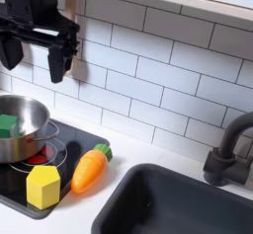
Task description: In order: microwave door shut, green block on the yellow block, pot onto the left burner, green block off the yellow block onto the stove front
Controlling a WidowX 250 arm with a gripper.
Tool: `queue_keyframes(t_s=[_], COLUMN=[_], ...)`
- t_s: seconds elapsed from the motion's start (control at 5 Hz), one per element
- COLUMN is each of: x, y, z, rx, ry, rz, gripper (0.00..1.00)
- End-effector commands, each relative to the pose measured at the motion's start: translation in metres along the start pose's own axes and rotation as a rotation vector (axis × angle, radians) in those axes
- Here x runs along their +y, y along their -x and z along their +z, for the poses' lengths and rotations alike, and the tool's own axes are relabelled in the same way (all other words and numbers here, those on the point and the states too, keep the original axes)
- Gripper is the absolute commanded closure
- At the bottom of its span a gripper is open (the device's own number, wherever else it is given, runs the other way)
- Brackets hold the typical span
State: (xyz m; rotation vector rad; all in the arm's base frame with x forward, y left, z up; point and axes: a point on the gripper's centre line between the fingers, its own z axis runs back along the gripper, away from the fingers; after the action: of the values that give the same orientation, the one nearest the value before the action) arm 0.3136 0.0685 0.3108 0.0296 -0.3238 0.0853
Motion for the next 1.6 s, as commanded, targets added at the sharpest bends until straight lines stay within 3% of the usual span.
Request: queue_keyframes(t_s=[0.0, 0.6, 1.0, 1.4], x=[-0.001, 0.003, 0.009, 0.028], y=[0.028, 0.030, 0.012, -0.002], z=[0.002, -0.023, -0.028, -0.046], rx=[0.022, -0.006, -0.042, -0.014], ry=[-0.005, -0.011, -0.023, -0.030], rz=[-0.069, -0.031, 0.034, 0.054], gripper=[0.00, 0.00, 0.00, 0.00])
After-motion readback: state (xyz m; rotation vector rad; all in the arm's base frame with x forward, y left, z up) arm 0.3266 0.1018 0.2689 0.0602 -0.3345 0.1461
